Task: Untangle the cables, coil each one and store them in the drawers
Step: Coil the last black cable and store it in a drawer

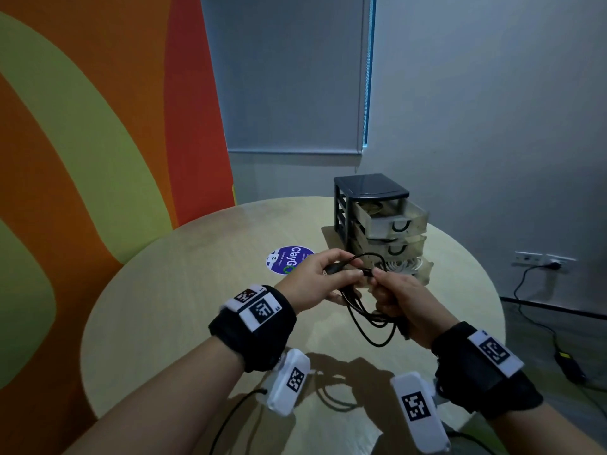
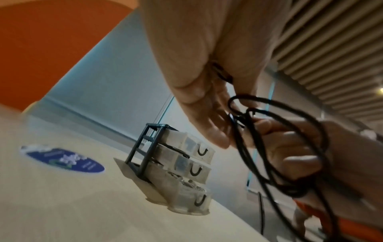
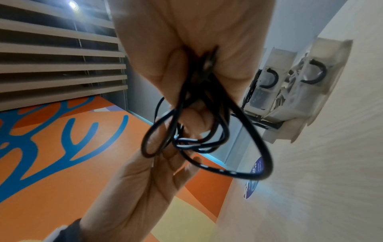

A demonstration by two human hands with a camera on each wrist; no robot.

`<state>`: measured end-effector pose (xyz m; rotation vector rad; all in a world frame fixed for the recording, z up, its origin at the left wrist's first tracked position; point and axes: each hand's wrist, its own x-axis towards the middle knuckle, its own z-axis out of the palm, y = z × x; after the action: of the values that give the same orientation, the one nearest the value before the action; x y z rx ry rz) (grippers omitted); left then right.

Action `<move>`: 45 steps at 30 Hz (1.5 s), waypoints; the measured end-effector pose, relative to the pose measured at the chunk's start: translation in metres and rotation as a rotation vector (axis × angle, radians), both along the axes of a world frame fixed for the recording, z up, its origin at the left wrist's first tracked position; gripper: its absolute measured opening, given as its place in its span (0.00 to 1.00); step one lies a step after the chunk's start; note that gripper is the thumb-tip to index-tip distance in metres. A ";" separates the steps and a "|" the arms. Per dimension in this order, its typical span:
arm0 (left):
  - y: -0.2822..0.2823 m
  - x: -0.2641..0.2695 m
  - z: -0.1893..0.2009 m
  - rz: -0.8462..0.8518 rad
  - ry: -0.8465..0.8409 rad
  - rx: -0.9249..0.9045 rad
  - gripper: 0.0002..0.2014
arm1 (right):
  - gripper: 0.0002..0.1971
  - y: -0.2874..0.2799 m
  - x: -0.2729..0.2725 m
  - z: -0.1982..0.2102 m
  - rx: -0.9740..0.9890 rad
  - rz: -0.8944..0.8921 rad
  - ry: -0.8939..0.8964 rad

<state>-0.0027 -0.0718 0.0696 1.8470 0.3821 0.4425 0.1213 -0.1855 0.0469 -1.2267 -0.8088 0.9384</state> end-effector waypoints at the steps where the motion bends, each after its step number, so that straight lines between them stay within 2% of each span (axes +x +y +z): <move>1: 0.003 0.000 0.000 -0.001 0.008 0.093 0.09 | 0.14 -0.001 0.001 -0.001 -0.015 0.000 -0.017; 3: 0.004 0.001 0.000 0.007 0.002 0.249 0.07 | 0.14 -0.002 0.000 -0.001 -0.041 0.017 -0.052; 5: 0.002 0.001 -0.001 0.049 -0.031 0.327 0.08 | 0.15 -0.003 -0.003 0.001 -0.063 0.048 -0.063; 8: 0.004 0.004 -0.004 0.127 -0.069 0.392 0.17 | 0.16 -0.006 -0.007 0.007 -0.088 0.106 -0.065; 12: 0.012 0.007 -0.009 0.114 0.051 0.568 0.14 | 0.16 -0.009 -0.007 0.012 -0.094 0.176 -0.045; 15: 0.015 0.009 -0.008 0.109 0.139 0.410 0.14 | 0.14 -0.007 -0.007 0.011 -0.109 0.135 -0.064; 18: 0.009 0.011 -0.004 0.138 0.151 0.156 0.11 | 0.14 -0.004 -0.007 0.008 -0.137 0.086 -0.138; 20: 0.005 0.013 -0.002 0.169 0.139 0.070 0.09 | 0.14 -0.002 -0.008 0.006 -0.146 0.076 -0.161; 22: 0.001 0.016 -0.003 0.180 0.138 0.063 0.09 | 0.11 -0.002 -0.011 0.005 -0.147 0.086 -0.177; 26: -0.009 0.022 -0.006 0.223 0.235 0.188 0.21 | 0.07 -0.001 -0.011 0.006 -0.123 0.084 -0.203; 29: -0.012 0.027 -0.006 0.290 0.194 0.240 0.19 | 0.11 0.002 -0.007 0.003 -0.111 0.022 -0.218; 33: -0.016 0.030 -0.002 0.292 0.197 0.190 0.12 | 0.07 0.004 -0.006 -0.006 -0.103 -0.038 -0.251; 36: -0.023 0.027 -0.003 0.199 0.172 0.124 0.18 | 0.10 0.004 -0.005 -0.007 -0.085 -0.084 -0.306; 39: -0.024 0.021 -0.003 0.108 0.177 0.340 0.24 | 0.13 0.003 0.000 -0.005 -0.064 -0.134 -0.325; 42: -0.020 0.015 0.000 0.058 0.175 0.631 0.19 | 0.13 0.002 0.006 -0.007 -0.081 -0.163 -0.348; 45: -0.024 0.015 -0.001 0.102 0.226 0.914 0.15 | 0.11 0.005 0.007 -0.011 -0.130 -0.192 -0.387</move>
<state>0.0119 -0.0960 0.0681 2.7905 0.4702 0.5267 0.1281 -0.1809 0.0356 -1.5983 -0.9217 0.6116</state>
